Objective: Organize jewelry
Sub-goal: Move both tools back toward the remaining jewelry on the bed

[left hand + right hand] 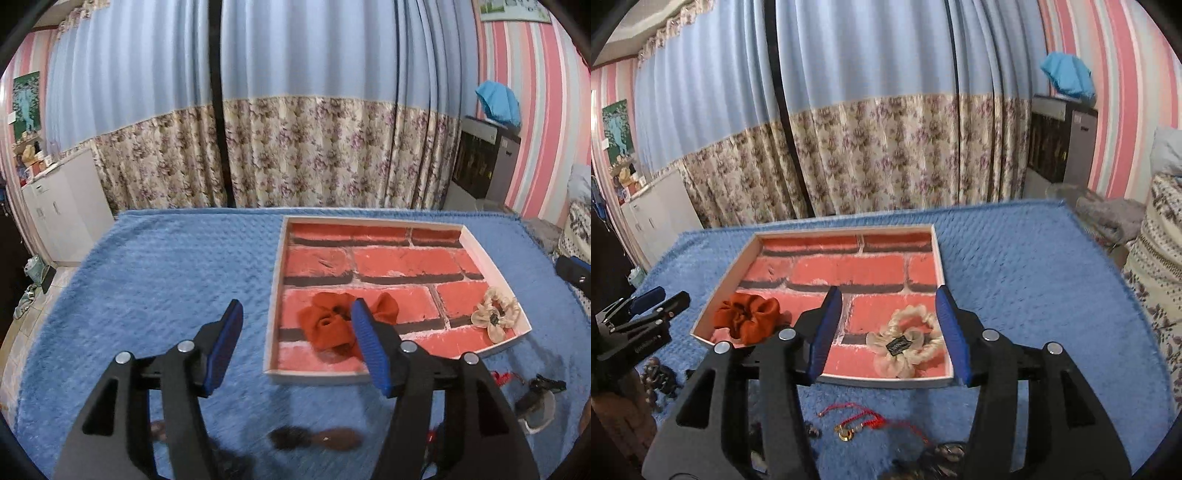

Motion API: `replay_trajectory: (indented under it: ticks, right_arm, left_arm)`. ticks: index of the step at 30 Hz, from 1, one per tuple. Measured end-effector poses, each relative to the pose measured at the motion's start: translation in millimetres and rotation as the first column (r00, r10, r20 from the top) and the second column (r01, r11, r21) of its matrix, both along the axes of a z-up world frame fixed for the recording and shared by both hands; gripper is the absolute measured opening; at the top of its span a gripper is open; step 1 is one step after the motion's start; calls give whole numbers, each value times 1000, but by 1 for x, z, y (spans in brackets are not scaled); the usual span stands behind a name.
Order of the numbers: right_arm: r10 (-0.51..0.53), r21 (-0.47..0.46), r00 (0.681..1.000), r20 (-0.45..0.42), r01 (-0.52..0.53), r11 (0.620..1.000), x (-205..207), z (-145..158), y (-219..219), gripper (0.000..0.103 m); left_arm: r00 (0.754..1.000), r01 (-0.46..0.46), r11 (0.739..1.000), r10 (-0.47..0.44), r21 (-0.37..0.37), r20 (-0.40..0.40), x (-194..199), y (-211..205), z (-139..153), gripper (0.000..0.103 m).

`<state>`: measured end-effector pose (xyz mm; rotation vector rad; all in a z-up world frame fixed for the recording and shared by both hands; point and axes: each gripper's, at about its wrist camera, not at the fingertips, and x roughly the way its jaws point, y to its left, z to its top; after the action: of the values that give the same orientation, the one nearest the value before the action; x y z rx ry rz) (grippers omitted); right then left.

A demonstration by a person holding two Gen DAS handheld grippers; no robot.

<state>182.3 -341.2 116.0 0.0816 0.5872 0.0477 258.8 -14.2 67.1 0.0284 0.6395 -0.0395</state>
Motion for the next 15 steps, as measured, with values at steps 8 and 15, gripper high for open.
replay_trajectory:
  ticks: [8,15]
  right_arm:
    - [-23,-35,998,54,25,999,-71,4,-18,58]
    - [-28,-34,999,17,29,999,-106,-27,-25,58]
  left_arm:
    - [998,-44,999,45,-9,46,-72,53,5,61]
    - [998,-40,999,41,-30,43,-117,74,-17,61]
